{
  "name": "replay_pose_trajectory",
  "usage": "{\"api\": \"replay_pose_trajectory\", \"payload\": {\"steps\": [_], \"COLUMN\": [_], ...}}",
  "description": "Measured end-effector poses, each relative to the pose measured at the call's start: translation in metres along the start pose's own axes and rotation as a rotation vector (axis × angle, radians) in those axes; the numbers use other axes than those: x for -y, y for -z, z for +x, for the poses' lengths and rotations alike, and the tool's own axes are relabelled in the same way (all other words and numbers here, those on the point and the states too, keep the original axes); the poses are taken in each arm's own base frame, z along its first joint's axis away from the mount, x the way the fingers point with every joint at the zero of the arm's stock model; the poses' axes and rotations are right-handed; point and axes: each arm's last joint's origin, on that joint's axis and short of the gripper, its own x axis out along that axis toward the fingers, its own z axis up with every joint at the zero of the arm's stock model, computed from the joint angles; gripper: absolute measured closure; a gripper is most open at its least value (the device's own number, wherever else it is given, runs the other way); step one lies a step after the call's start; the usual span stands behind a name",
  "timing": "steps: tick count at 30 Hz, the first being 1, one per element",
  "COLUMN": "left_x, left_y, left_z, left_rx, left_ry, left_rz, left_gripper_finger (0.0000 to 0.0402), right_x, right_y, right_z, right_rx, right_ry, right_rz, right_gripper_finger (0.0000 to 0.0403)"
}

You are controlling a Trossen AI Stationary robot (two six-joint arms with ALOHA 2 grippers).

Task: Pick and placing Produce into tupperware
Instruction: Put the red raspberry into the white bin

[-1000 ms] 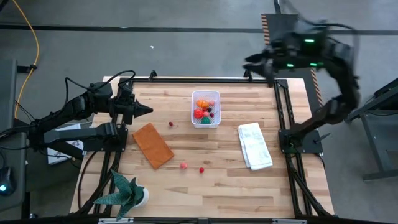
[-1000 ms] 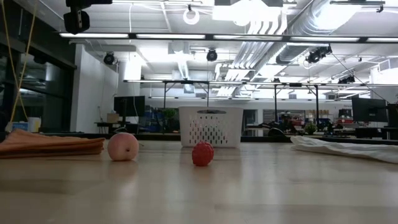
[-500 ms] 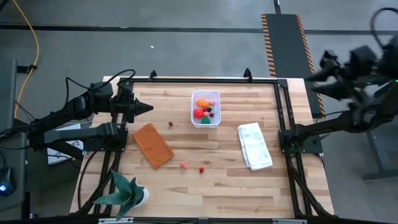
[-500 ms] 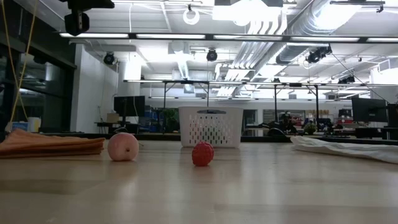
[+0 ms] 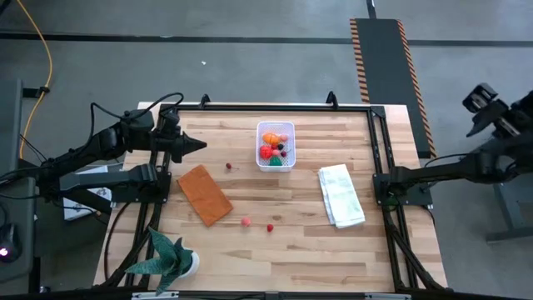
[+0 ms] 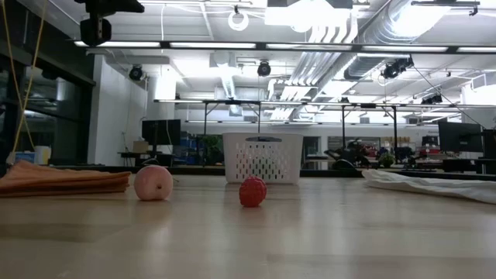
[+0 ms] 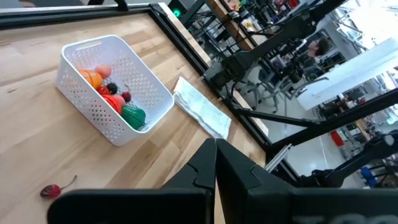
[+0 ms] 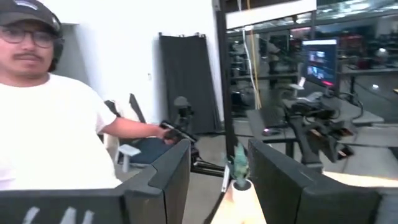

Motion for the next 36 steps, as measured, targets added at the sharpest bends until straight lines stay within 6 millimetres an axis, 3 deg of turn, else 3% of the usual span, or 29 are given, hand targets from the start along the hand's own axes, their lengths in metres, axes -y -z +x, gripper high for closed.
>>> {"api": "replay_pose_trajectory", "payload": {"steps": [27, 36], "left_x": [0.0007, 0.0007], "left_y": [0.0008, 0.0008], "left_z": [0.0, 0.0], "left_rx": [-0.027, -0.028], "left_ry": [0.026, 0.025], "left_rz": [-0.123, -0.184], "left_gripper_finger": [0.0401, 0.0401], "right_x": [-0.005, 0.0025], "right_y": [0.0051, 0.0096], "right_z": [-0.0054, -0.0056], "right_rx": [-0.026, -0.049], "right_ry": [-0.028, 0.203], "right_rz": [0.006, 0.008], "right_gripper_finger": [0.0252, 0.0252]}}
